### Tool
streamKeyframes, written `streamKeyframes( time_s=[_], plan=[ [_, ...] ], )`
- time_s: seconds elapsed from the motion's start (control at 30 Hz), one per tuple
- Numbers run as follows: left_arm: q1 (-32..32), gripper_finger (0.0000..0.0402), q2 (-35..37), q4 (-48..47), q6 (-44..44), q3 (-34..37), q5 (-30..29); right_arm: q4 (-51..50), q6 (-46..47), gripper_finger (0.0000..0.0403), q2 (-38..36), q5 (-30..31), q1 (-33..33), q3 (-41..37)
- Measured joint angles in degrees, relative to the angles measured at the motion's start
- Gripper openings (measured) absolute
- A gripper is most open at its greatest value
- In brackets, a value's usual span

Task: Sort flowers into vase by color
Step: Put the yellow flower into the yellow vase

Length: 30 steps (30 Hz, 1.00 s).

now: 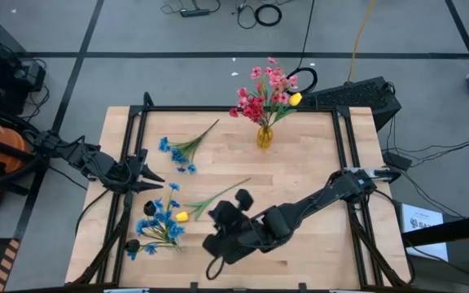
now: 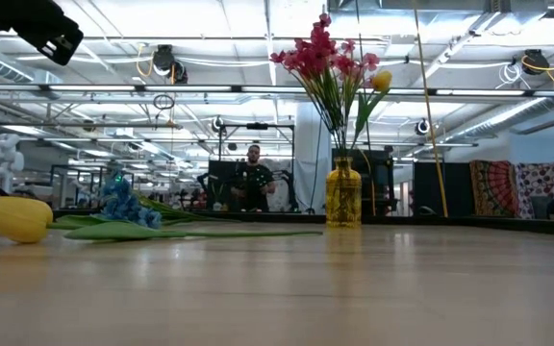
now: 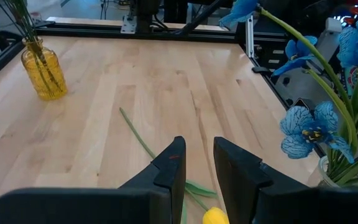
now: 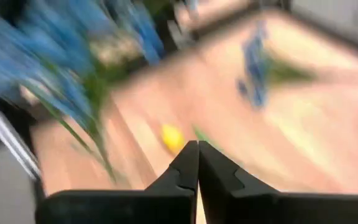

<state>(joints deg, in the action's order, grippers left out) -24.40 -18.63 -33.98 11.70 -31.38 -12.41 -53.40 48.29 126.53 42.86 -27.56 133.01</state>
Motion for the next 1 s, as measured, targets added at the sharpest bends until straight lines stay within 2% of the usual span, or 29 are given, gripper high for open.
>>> streamKeyframes(
  time_s=[0.07, 0.13, 0.27, 0.37, 0.53, 0.73, 0.83, 1.0],
  plan=[
    [0.00, 0.0088, 0.01, 0.02, 0.00, 0.00, 0.01, -7.59, 6.02, 0.0001, 0.17, -4.27, 0.53, -0.12],
    [0.00, 0.0088, 0.00, 0.01, 0.00, 0.00, 0.01, -10.84, 9.39, 0.0001, 0.43, -8.15, 1.30, -1.16],
    [0.00, 0.0088, -0.22, 0.03, 0.00, -0.02, 0.01, -12.57, 8.47, 0.0001, 0.85, -15.67, 2.71, -5.12],
    [0.00, 0.0088, -0.60, 0.01, 0.00, -0.02, 0.01, -10.44, 7.14, 0.0000, 0.78, -27.00, 5.15, -9.67],
    [0.01, 0.0088, -1.58, 0.01, 0.00, -0.02, 0.01, -2.08, -3.76, 0.0000, 0.84, -39.85, 9.97, -18.31],
    [0.00, 0.0088, -2.40, -0.08, 0.00, -0.02, -0.32, 9.25, -18.45, 0.0000, 0.47, -49.99, 17.13, -26.09],
    [0.00, 0.0088, -2.46, -0.04, 0.00, -0.02, -2.25, 9.82, -25.13, 0.0000, 0.40, -53.55, 20.64, -28.07],
    [0.02, 0.0088, -2.69, -0.04, 0.46, -0.02, -6.57, 4.07, -34.70, 0.0000, -0.38, -58.18, 25.64, -29.45]
  ],
)
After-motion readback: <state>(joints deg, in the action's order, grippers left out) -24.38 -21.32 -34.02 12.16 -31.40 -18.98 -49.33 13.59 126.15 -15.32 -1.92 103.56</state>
